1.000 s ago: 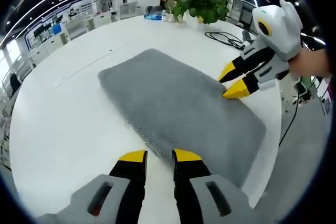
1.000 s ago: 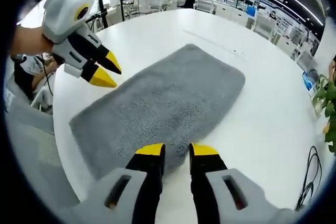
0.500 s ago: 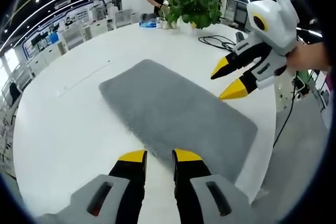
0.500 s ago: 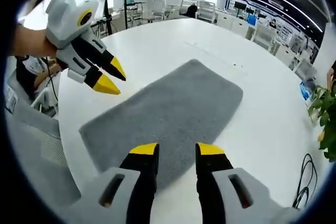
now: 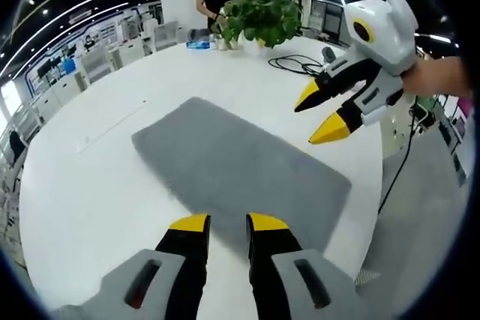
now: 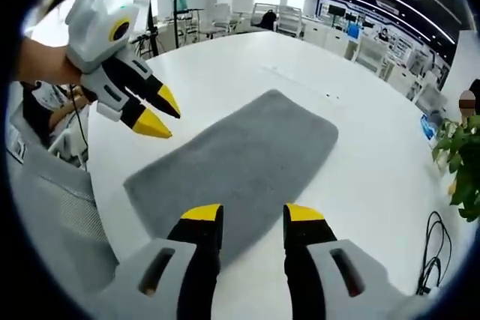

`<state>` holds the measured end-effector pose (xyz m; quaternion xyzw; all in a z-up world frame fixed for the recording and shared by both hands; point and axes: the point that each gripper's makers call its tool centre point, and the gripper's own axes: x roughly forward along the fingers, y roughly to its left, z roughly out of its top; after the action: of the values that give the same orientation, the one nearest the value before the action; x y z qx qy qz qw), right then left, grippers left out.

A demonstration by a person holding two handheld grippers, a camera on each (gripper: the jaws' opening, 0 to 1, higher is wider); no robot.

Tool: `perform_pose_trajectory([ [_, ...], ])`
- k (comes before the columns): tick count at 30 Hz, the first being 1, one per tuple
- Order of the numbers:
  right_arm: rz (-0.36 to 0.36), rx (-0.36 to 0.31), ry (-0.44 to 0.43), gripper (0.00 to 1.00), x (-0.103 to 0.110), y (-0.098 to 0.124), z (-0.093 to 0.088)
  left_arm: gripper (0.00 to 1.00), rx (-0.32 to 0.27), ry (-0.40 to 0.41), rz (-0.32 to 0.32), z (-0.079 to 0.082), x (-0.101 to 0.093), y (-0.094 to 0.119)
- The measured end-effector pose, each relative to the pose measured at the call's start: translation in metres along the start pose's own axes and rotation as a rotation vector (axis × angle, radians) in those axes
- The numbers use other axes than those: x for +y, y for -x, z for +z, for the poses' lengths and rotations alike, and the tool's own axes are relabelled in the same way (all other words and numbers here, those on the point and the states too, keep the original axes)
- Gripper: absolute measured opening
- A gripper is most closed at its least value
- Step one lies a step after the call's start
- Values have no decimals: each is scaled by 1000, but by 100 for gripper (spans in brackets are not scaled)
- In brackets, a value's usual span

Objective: Fold the towel on the table until its edges align and the towel forms a compact rectangular stack.

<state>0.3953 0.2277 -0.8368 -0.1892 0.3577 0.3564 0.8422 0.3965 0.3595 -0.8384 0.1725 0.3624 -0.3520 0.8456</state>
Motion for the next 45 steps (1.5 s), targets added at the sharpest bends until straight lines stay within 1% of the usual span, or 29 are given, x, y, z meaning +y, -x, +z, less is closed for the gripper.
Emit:
perform_pose_trajectory([
  [6, 26, -5, 41, 32, 5, 3, -4, 20, -3, -11, 13, 3, -6, 3],
  [7, 30, 1, 43, 31, 7, 7, -7, 20, -9, 11, 26, 4, -8, 7],
  [9, 38, -13, 47, 31, 8, 10, -7, 20, -9, 19, 18, 4, -14, 8],
  [10, 40, -17, 43, 31, 8, 12, -7, 20, -3, 2, 28, 2, -16, 9],
  [12, 59, -28, 42, 31, 12, 15, -8, 20, -4, 6, 27, 0, -20, 10],
  [15, 88, -27, 95, 30, 20, 18, -11, 20, -5, 28, 36, -2, -24, 11],
  [17, 107, -33, 108, 30, 25, 20, -13, 20, -2, 28, 43, -4, -29, 13],
  [19, 133, -27, 113, 29, 31, 21, -17, 20, -4, 29, 44, -6, -34, 14],
  [23, 162, -39, 126, 28, 37, 24, -23, 20, -10, 27, 51, -8, -40, 17],
  [26, 185, -32, 144, 26, 42, 24, -29, 20, -15, 22, 61, -11, -46, 21],
  [30, 222, -35, 156, 25, 51, 24, -35, 20, -3, 1, 76, -17, -50, 24],
  [31, 229, -29, 171, 25, 54, 24, -38, 20, -3, 10, 75, -18, -51, 25],
  [32, 235, -26, 179, 25, 56, 24, -40, 20, -17, 43, 67, -18, -55, 26],
  [33, 241, -23, 185, 24, 59, 23, -43, 20, -28, 59, 58, -18, -58, 27],
  [36, 259, -8, 193, 23, 65, 22, -49, 19, -11, 46, 67, -23, -62, 28],
  [39, 278, 3, 211, 22, 71, 21, -54, 19, 35, -26, 69, -34, -69, 26],
  [41, 286, 10, 230, 22, 72, 20, -58, 19, 46, -27, 64, -39, -73, 24],
  [45, 305, 27, 242, 22, 75, 19, -66, 19, 74, -35, 64, -47, -76, 22],
])
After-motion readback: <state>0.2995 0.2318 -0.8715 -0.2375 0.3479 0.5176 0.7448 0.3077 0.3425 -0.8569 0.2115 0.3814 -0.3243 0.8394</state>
